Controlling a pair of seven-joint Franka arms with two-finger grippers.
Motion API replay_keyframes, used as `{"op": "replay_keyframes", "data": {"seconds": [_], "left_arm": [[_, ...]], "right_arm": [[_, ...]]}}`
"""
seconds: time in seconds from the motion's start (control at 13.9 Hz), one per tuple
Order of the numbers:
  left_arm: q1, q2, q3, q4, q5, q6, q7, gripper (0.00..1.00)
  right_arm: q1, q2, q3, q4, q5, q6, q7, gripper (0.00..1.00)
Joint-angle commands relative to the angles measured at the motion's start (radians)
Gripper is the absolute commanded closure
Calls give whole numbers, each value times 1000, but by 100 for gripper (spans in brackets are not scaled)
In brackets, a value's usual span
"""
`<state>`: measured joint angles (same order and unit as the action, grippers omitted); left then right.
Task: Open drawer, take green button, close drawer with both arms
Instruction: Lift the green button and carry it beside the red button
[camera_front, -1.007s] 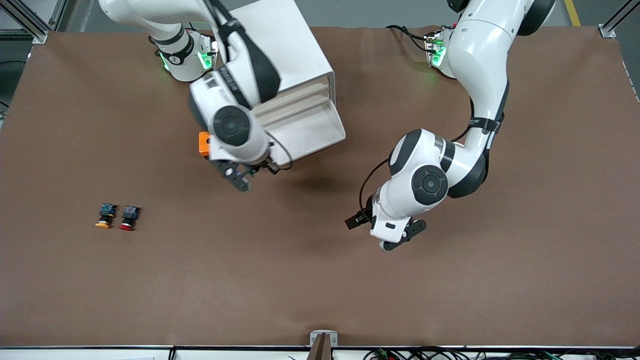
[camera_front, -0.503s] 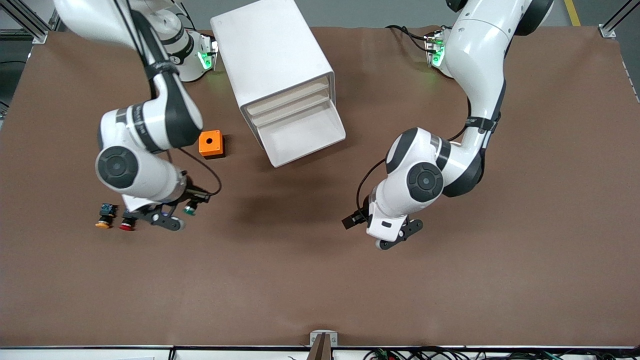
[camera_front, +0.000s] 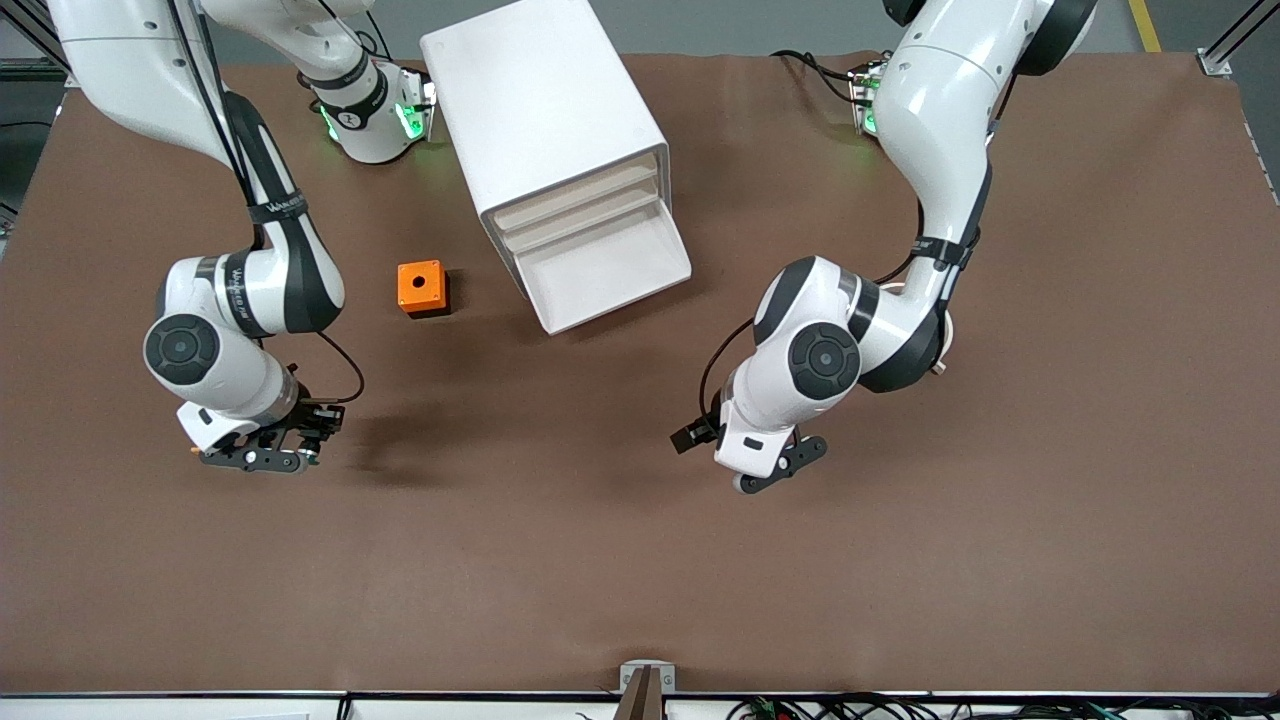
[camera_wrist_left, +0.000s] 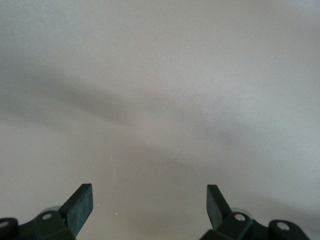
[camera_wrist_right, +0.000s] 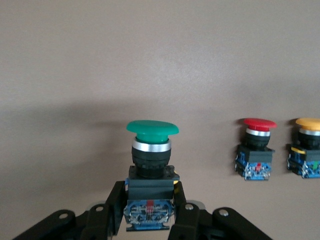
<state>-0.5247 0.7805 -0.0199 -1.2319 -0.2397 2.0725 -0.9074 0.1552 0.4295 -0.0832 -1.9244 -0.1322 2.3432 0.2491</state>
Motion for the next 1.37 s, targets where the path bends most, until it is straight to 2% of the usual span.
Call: {"op": "replay_keyframes", "data": {"seconds": [0.0, 0.36, 1.01, 1.29], "left_arm": [[-26, 0, 15, -1, 25, 27, -8, 0], [-75, 17, 18, -12, 54, 49, -22, 0], [-181, 33, 20, -26, 147, 51, -133, 0], [-245, 31, 18, -69, 201, 51, -136, 0]], "right_arm": [[-43, -6, 19, -71, -55, 103, -2, 100], [-74, 57, 17, -136, -73, 264, -1, 100], [-77, 66, 16, -157, -73, 225, 24, 100], [-77, 55, 10, -157, -73, 179, 26, 100]]}}
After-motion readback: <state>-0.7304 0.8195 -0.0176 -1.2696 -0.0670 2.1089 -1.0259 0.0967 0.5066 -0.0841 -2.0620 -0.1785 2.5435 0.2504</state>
